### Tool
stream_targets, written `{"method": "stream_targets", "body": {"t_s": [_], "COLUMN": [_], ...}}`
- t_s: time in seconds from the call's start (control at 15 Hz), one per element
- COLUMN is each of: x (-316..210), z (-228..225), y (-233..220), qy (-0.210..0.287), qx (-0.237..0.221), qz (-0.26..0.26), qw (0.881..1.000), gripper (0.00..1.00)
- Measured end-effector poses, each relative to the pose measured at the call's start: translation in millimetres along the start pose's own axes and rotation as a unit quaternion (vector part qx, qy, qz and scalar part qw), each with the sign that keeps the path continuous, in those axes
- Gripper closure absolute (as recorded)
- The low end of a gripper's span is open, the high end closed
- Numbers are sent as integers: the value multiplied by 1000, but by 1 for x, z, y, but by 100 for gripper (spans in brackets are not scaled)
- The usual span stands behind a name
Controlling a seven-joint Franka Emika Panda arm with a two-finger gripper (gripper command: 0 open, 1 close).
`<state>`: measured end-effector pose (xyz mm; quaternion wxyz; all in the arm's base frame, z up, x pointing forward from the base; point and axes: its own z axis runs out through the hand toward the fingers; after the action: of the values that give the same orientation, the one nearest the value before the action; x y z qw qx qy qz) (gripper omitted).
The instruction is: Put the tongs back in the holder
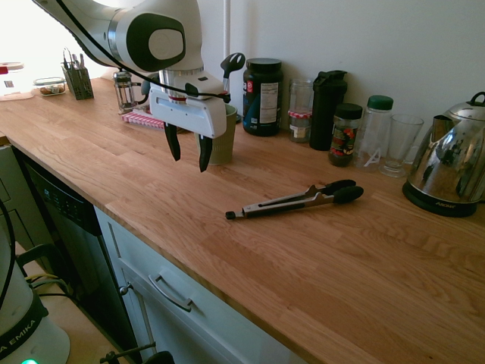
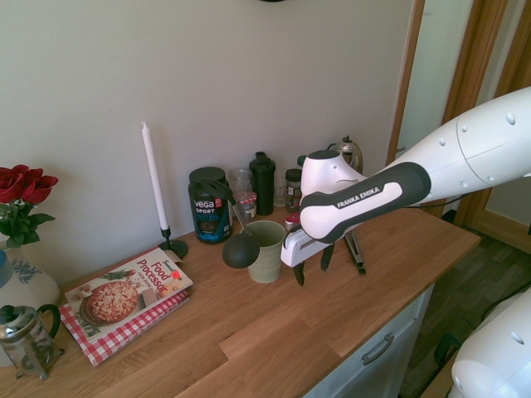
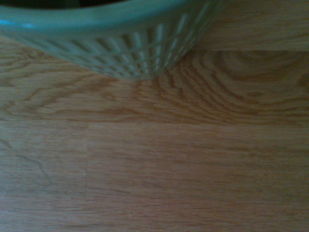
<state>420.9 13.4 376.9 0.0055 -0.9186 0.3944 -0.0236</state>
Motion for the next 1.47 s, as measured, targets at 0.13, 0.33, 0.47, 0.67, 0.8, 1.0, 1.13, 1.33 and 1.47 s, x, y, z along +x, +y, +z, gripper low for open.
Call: {"method": "stream_targets", "body": {"t_s": [0.13, 0.33, 0.47, 0.67, 0.8, 1.0, 1.13, 1.33, 1.47], "x": [0, 20, 51, 110, 154, 209, 230, 249, 256], "z": [2, -16, -47, -79, -77, -47, -23, -2, 5], "y": [0, -3, 3, 27, 47, 66, 70, 74, 79], "qy": [-4, 5, 10, 17, 17, 18, 16, 9, 7], "qx": [-1, 12, 25, 40, 39, 30, 24, 17, 14], "qz": [3, 44, 82, 137, 174, 214, 229, 244, 250], "qw": [1000, 999, 996, 990, 984, 976, 973, 970, 968], "gripper": [0, 0, 0, 0, 0, 0, 0, 0, 0]}}
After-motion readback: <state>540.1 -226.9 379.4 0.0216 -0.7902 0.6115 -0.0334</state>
